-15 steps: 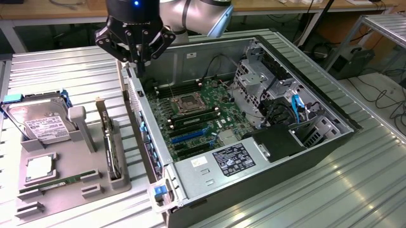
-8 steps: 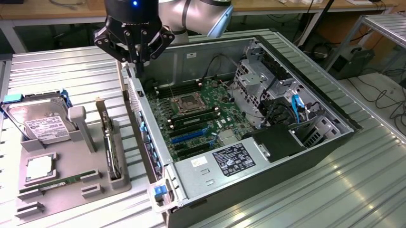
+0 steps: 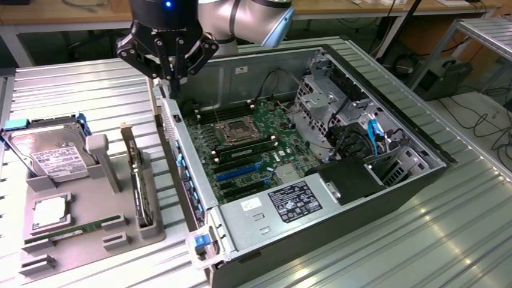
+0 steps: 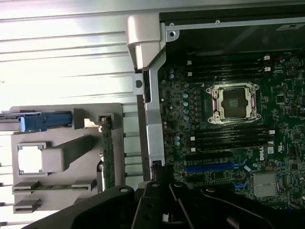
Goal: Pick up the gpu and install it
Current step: 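Reach for the gpu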
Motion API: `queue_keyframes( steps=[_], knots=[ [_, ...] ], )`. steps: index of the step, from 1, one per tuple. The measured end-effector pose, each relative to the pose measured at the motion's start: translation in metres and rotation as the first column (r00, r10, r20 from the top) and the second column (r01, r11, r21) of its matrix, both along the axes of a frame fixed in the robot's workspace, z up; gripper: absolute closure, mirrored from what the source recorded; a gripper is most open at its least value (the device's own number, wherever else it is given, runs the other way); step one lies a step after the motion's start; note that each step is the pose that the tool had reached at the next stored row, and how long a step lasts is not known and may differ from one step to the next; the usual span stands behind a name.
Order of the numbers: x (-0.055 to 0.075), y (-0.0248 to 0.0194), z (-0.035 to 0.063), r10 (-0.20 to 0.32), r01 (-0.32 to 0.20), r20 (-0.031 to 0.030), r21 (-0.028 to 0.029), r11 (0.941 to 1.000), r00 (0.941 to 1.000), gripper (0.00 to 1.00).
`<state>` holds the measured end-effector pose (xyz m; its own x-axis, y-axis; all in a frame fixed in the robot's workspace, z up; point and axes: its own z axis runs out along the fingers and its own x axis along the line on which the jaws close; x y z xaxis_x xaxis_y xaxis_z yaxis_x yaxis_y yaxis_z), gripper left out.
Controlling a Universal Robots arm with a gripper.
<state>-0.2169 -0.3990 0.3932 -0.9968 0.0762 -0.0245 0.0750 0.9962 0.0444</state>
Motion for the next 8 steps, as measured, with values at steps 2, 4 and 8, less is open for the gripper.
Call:
queue_keyframes(
  steps=[2,4,8],
  knots=[
    [-0.0006,0.0000,0.0000,0.000,0.000,0.0000,0.0000,1.0000,1.0000,0.89],
    [-0.0008,0.0000,0.0000,0.000,0.000,0.0000,0.0000,1.0000,1.0000,0.89],
    [-0.0056,0.0000,-0.0003,0.000,0.000,0.0000,0.0000,1.0000,1.0000,0.89]
  ],
)
